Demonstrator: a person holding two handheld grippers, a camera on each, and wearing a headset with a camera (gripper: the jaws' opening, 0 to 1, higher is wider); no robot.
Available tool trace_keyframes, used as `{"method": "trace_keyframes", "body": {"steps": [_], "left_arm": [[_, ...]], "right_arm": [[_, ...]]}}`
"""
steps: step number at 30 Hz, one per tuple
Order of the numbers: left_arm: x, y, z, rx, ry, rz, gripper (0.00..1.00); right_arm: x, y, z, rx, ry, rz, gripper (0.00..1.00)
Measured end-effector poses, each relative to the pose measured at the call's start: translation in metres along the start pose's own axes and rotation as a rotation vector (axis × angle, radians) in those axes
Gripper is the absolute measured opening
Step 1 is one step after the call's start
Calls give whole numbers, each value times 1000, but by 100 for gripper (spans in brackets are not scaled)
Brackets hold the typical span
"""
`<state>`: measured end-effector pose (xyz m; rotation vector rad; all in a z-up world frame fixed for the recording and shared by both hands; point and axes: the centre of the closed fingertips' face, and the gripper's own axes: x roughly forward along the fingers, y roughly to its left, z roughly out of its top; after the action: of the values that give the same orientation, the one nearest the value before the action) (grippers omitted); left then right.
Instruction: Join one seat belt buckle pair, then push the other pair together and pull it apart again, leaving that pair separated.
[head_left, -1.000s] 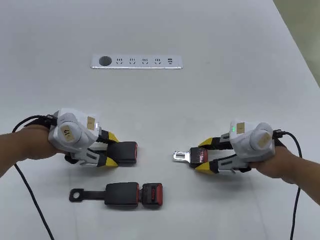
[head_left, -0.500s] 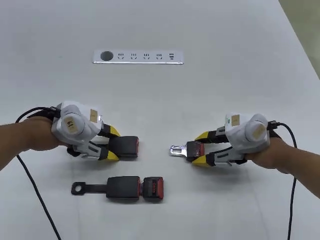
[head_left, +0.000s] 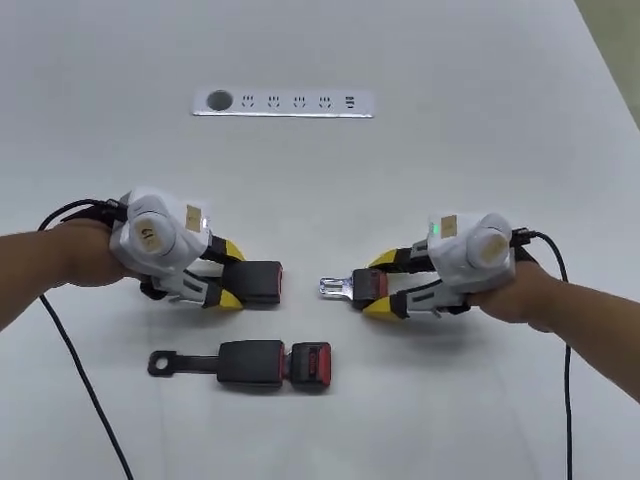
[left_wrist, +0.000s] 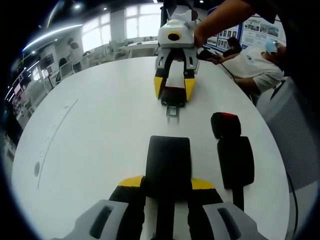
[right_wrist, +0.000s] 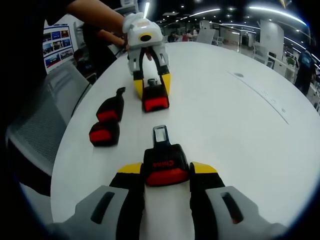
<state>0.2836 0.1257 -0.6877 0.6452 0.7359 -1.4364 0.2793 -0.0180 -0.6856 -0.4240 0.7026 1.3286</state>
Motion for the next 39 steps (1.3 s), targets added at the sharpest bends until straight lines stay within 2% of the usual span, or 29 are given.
{"method": "trace_keyframes", "body": {"steps": [22, 30, 39], "left_arm": [[2, 2, 0, 2, 20, 2, 33], [5, 1, 4, 14, 33, -7, 33], [6, 3, 4, 25, 46, -10, 33]], "right_arm": [[41, 10, 30, -3, -54, 32, 34], [48, 11, 37, -6, -58, 28, 34], [48, 9, 37, 0, -52, 22, 34]]}}
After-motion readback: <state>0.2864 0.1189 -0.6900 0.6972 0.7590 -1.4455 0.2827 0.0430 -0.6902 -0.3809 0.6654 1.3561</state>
